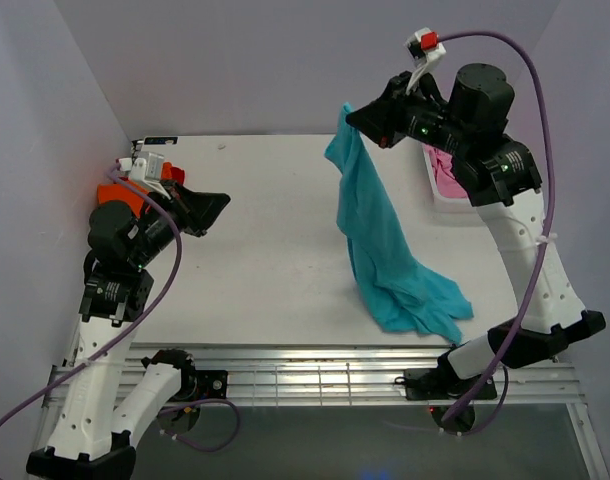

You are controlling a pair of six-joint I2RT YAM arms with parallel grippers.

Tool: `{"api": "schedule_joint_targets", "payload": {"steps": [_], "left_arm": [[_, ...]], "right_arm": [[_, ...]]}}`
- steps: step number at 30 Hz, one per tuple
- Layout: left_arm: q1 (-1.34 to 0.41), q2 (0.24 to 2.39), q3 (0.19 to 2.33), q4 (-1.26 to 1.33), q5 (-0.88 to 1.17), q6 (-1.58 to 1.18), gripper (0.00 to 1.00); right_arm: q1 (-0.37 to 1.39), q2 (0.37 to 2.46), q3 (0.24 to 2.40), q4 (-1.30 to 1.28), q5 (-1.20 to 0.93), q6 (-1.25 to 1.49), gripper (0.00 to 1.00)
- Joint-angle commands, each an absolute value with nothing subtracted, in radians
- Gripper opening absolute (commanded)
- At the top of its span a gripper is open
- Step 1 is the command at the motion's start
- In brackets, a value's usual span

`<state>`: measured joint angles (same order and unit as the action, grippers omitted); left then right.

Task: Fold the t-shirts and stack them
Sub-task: Flatten out the tshirt

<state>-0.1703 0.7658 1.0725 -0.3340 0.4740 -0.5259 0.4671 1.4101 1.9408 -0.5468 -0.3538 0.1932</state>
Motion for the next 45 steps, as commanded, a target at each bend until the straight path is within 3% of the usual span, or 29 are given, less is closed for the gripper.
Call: {"api": "schedule_joint_targets", "payload": {"steps": [1,4,10,23,26,32,36,41,45], "left_arm": [[-0.167,0.784,1.068,-0.304,0.457,-0.515,0.0],[-0.167,0.796,1.048,-0.282,0.459,-0.526,0.0],[-0.167,0.796,1.014,-0.267,0.448,-0.525,0.0],[-0.172,0.871,0.845,-0.144,0.448,-0.546,0.0],[-0.207,0.917,0.77,-0.104,0.439,-0.546,0.0],[-0.484,1.029,0.678,-0.136,0.206,-0.557,0.0],[-0.71,1.058,0.67,-0.248,-0.069,-0.629,0.19],[-0.828,1.036,0.67,-0.46,-0.264,-0.796,0.47],[-0.867,1.012,0.658,-0.583,-0.36,-0.905,0.5]], "right_arm": [[0.482,1.4,2.178,-0.354,-0.537,0.308,0.08],[0.482,1.408,2.23,-0.344,-0.571,0.331,0.08],[0.482,1.251,2.082,-0.34,-0.48,0.262,0.08],[0.482,0.937,1.498,-0.506,0.079,0.114,0.08],[0.482,0.919,1.347,-0.494,0.132,0.117,0.08],[0.482,0.907,1.114,-0.442,0.173,0.144,0.08],[0.482,0.911,1.065,-0.423,0.175,0.147,0.08],[0.482,0.916,1.037,-0.416,0.176,0.146,0.08],[0.482,0.911,1.012,-0.402,0.166,0.147,0.08]]}}
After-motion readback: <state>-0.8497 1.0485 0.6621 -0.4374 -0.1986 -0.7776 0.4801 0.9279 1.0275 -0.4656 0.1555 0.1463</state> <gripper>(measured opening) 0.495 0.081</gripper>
